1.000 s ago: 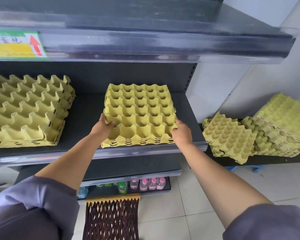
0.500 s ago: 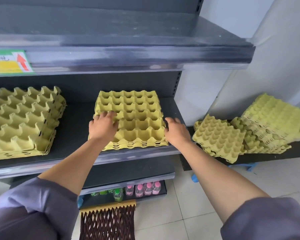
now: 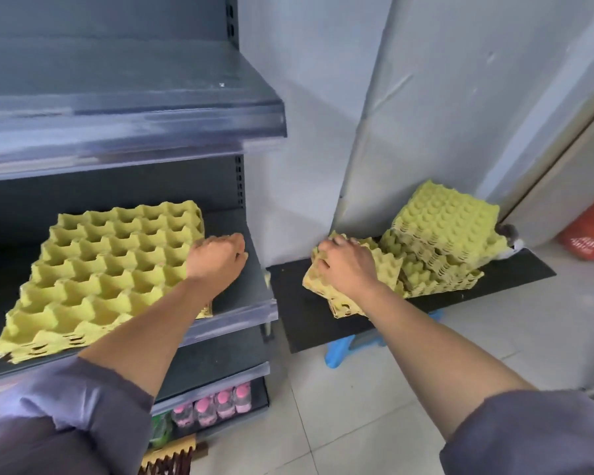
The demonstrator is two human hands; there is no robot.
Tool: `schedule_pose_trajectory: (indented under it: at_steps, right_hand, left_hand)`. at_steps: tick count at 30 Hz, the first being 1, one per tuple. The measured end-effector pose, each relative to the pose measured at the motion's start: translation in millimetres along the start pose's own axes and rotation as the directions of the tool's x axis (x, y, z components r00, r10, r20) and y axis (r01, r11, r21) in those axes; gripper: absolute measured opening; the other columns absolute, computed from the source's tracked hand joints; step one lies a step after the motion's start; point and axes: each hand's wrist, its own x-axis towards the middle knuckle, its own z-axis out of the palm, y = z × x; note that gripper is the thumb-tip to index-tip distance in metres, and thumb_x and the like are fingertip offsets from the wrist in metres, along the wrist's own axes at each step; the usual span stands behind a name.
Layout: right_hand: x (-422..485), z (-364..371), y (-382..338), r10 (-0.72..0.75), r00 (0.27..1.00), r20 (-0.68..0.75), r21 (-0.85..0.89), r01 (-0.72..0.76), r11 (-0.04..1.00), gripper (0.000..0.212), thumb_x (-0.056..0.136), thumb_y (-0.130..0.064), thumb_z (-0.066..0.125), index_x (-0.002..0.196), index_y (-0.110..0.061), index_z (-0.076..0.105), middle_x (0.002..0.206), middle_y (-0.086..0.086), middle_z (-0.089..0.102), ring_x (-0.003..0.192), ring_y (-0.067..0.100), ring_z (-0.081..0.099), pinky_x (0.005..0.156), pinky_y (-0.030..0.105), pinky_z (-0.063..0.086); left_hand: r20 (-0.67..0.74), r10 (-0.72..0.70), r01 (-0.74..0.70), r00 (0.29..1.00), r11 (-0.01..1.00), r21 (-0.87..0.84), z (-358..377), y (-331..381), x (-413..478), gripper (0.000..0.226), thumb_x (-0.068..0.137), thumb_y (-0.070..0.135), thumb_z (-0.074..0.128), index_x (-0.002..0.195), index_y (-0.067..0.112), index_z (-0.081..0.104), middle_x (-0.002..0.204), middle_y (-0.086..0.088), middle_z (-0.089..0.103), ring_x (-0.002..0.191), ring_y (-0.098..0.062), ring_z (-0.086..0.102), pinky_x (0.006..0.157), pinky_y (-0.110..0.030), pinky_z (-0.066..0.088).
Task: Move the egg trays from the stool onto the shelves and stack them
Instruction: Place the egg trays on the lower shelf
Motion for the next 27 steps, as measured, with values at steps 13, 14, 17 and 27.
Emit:
schedule_pose_trajectory:
  at_steps: [13,14,17,27]
  right_hand:
    - [36,51,198,0.072,0.984,0.166,0.028,-0.078,0.997,0.031,0.096,-0.031,0.044,0.118,-0.016,0.058,0.116,0.007,0.059,0.108,0.03,0.055,0.082,0.038,0.048]
    - [41,59,206,0.086,0.978,0.188,0.034,-0.094,0.995,0.031,0.096,-0.031,0.044,0.119,-0.016,0.058,0.116,0.007,0.058,0.108,0.03,0.055,0.081,0.038,0.048]
    - [65,90,232,0.137,0.953,0.271,0.028,-0.15,0.988,0.034,0.097,-0.031,0.043,0.124,-0.016,0.055,0.12,0.007,0.057,0.112,0.03,0.052,0.084,0.04,0.047]
    - [102,229,284,0.366,0.714,0.596,0.085,-0.51,0.856,0.03,0.093,-0.026,0.044,0.117,-0.011,0.054,0.118,0.008,0.056,0.108,0.029,0.054,0.075,0.034,0.042]
  left_hand:
    - [0.205,0.041,-0.032,0.978,0.998,-0.045,86,163,93,0.021,0.096,0.022,0.036,0.104,0.019,0.055,0.091,-0.002,0.065,0.075,-0.025,0.053,0.063,-0.026,0.037]
    - [0.219,0.039,-0.028,0.975,0.998,-0.05,93,167,101,0.021,0.096,0.022,0.035,0.106,0.02,0.054,0.095,-0.002,0.065,0.078,-0.025,0.055,0.064,-0.026,0.036]
    - [0.282,0.038,-0.022,0.959,0.998,-0.06,128,176,136,0.025,0.097,0.023,0.034,0.113,0.023,0.053,0.104,-0.001,0.065,0.091,-0.025,0.059,0.069,-0.027,0.038]
    - [0.559,-0.023,0.053,0.829,0.998,-0.038,277,179,202,0.043,0.095,0.028,0.041,0.138,0.025,0.039,0.133,-0.004,0.048,0.119,-0.025,0.049,0.09,-0.039,0.044]
